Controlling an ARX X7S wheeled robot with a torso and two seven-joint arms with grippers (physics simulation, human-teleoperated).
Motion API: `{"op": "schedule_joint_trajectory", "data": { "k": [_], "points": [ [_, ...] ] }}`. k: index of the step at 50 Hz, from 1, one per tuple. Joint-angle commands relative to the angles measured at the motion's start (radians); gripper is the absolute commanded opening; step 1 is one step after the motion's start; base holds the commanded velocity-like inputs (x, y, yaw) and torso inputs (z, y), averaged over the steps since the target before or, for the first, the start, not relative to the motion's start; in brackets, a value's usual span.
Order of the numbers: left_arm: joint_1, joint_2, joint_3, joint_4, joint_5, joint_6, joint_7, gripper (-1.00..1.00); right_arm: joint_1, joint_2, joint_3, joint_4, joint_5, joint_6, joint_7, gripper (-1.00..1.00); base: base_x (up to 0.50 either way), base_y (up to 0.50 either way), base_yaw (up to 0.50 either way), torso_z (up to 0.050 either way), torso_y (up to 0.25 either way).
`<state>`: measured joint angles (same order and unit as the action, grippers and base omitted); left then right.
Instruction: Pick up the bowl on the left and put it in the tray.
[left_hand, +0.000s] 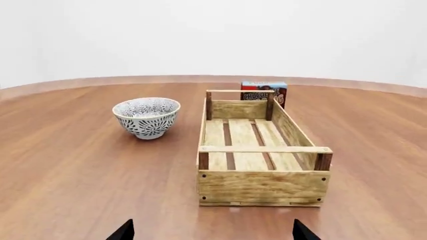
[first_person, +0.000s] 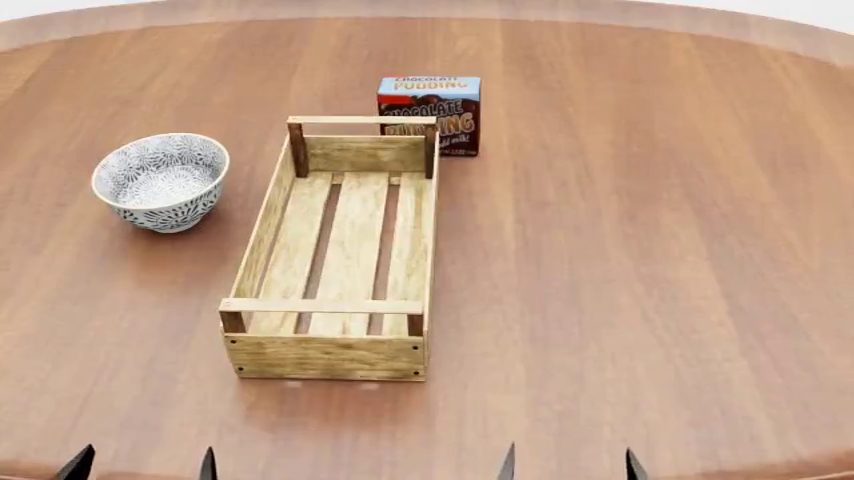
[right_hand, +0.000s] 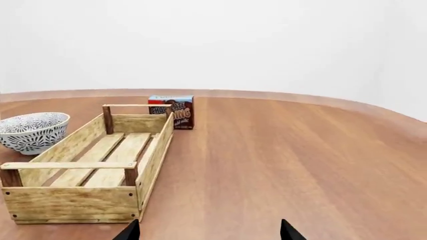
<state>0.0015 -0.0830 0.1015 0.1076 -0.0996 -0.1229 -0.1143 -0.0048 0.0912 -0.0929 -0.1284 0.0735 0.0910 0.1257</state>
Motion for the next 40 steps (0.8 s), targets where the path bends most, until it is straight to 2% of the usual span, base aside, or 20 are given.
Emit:
{"op": "schedule_joint_trajectory", "data": {
  "k": [1,7,25,40],
  "points": [
    [0.026,-0.005,0.005,0.178,-0.005,-0.04,0.003,1.0,-0.014,0.008,0.014,-0.167,-0.002,0.079,0.009,1.0,0.0,0.0,0.0,0.0,0.0],
    [0.033,-0.019,-0.007,0.308,-0.023,-0.102,-0.021,1.0,-0.016,0.022,0.003,-0.295,0.0,0.144,0.023,1.0,0.0,0.0,0.0,0.0,0.0],
    [0.036,-0.059,-0.021,0.529,-0.068,-0.201,-0.062,1.0,0.003,0.055,-0.009,-0.578,0.013,0.299,0.062,1.0,0.0,0.0,0.0,0.0,0.0],
    [0.038,-0.079,-0.008,0.622,-0.098,-0.247,-0.076,1.0,0.016,0.075,-0.017,-0.671,0.011,0.354,0.087,1.0,0.0,0.0,0.0,0.0,0.0]
  ]
}}
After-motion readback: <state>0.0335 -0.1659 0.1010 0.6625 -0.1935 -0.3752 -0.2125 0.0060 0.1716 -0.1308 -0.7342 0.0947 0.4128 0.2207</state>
